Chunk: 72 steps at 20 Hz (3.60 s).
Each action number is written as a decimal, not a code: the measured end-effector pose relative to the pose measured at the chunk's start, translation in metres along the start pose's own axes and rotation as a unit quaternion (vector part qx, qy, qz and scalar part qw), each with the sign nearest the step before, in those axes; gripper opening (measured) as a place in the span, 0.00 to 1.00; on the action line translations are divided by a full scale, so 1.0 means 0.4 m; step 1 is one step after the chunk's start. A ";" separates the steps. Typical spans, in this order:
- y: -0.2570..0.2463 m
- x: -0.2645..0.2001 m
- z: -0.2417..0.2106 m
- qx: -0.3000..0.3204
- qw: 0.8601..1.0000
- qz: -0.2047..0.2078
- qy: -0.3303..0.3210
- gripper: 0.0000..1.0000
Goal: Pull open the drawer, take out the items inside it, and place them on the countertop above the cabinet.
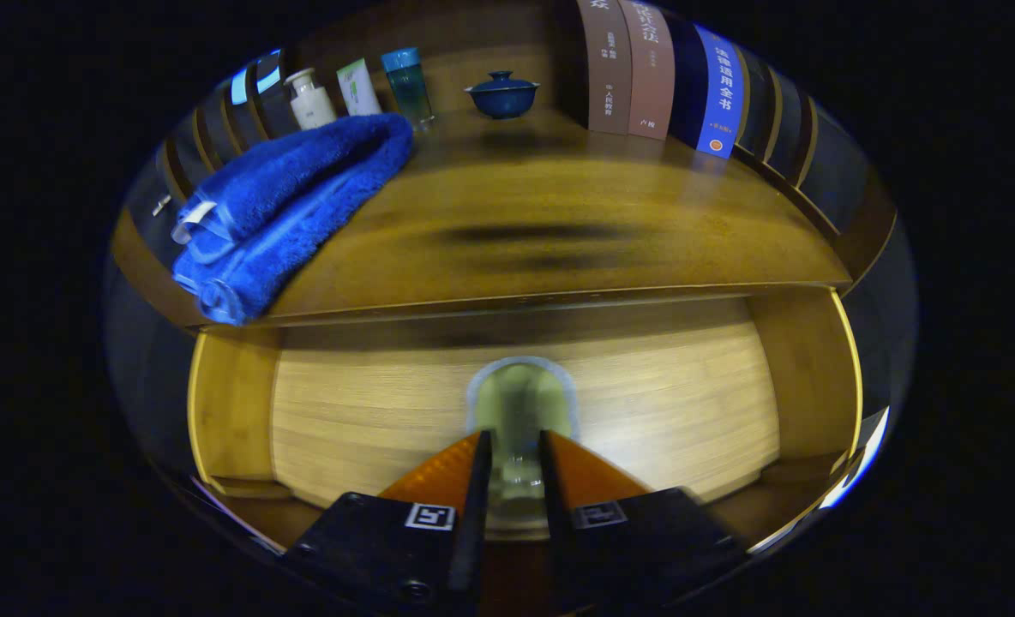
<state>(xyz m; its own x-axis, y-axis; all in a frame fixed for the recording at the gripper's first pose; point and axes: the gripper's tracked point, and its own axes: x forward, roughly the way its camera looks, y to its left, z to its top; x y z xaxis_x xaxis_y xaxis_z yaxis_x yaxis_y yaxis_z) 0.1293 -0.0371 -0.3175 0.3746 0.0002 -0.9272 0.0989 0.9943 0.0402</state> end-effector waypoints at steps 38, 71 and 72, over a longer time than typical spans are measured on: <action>0.031 -0.042 0.476 -0.013 0.998 0.016 -0.067 0.75; 0.067 -0.427 -0.276 -0.053 0.866 0.065 -0.493 0.99; 0.064 -0.390 -0.284 -0.055 0.873 0.059 -0.481 0.98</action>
<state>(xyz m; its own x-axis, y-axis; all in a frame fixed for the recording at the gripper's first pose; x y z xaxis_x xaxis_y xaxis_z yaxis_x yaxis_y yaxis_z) -0.0314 0.0004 -0.2143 0.9822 0.0666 -0.1757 -0.0624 0.9976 0.0298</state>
